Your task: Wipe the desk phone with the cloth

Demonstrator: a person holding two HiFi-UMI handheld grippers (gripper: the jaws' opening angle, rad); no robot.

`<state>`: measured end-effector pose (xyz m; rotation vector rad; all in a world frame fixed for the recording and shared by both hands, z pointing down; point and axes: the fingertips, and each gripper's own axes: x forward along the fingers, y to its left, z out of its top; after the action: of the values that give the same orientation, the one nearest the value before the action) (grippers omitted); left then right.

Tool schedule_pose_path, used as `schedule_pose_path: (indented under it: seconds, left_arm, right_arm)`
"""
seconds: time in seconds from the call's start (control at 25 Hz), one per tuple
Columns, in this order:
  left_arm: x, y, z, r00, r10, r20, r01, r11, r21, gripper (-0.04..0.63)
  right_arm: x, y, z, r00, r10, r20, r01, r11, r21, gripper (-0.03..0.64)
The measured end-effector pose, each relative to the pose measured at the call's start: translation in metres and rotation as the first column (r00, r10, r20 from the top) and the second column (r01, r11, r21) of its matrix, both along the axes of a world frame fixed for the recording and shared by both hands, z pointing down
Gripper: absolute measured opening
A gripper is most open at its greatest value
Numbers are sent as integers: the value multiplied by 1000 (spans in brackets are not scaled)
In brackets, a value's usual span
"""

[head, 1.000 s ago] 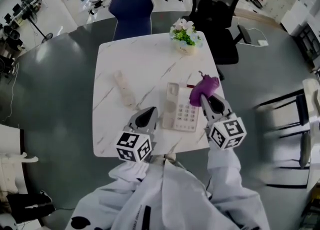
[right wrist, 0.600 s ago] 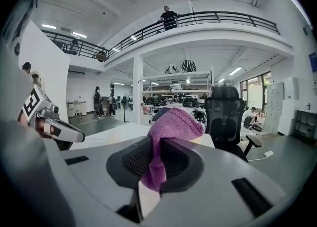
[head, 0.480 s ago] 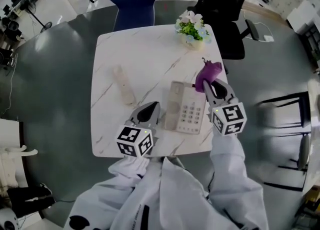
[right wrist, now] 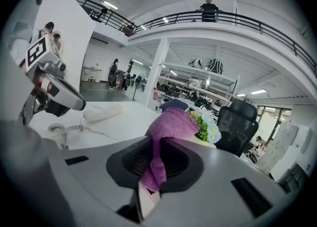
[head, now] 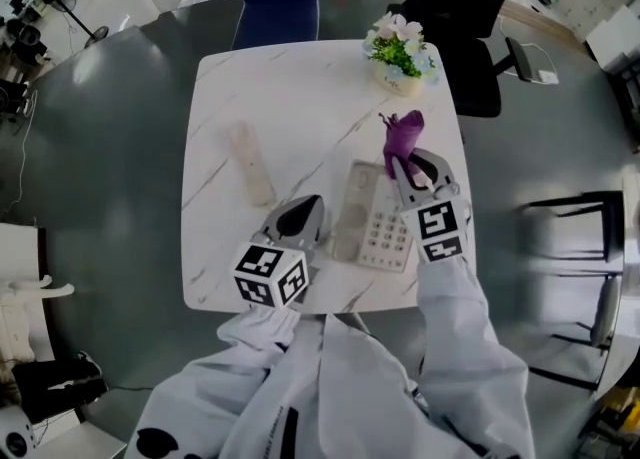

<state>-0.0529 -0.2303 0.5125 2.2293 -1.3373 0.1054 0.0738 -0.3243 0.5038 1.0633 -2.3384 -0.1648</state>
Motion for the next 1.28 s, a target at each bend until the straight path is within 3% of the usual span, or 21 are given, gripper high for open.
schedule_pose_path:
  seconds: [0.4,1.28]
  left_arm:
    - [-4,-2,8,1000,-13,-11,13,1000,-16,-2]
    - [-2,20,6,1000,-4,-28,4,1000,-15,-2]
  right_arm:
    - [-30,17,38,991,-121,-57,115,988,-107,31]
    - [-34,39,59,989,-112,-97,94,980,-177,31]
